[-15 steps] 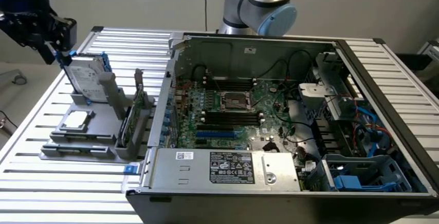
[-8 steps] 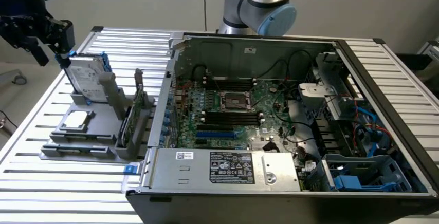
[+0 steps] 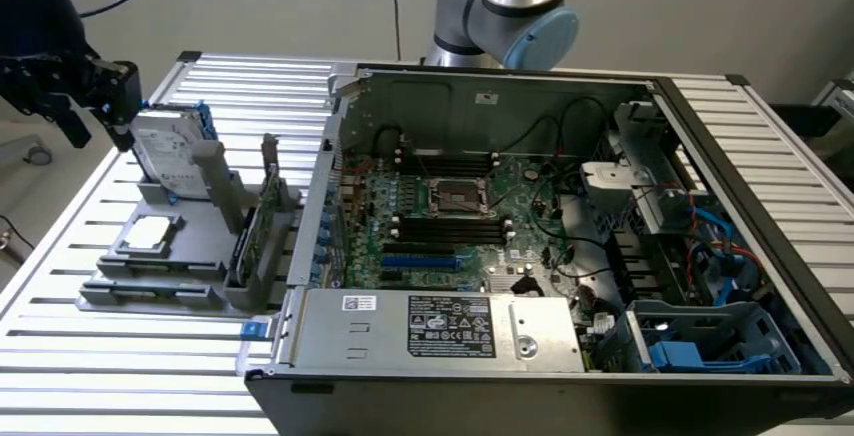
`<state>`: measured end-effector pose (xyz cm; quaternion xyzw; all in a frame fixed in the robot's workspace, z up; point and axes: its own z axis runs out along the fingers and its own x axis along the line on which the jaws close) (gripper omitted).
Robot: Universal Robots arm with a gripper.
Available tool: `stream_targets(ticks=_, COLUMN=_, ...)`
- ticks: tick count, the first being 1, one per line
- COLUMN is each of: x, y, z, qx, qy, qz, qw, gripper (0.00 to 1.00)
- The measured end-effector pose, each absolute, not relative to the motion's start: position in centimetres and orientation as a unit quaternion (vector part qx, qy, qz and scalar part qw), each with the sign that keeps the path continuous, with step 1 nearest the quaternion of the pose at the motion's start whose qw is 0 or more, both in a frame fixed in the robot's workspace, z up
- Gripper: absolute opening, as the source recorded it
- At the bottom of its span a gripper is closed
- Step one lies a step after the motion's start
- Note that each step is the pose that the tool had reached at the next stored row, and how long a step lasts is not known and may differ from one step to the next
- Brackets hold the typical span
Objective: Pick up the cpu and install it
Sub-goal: 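Pick up the cpu and move it towards the insertion slot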
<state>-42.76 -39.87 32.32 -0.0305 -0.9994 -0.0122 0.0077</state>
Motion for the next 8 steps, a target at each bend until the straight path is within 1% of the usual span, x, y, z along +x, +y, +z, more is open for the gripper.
stream_targets(ticks=8, x=-42.8, y=-40.5, z=30.9, qx=-0.021, qy=-1.000, qz=-0.012, qw=0.008, gripper=0.54)
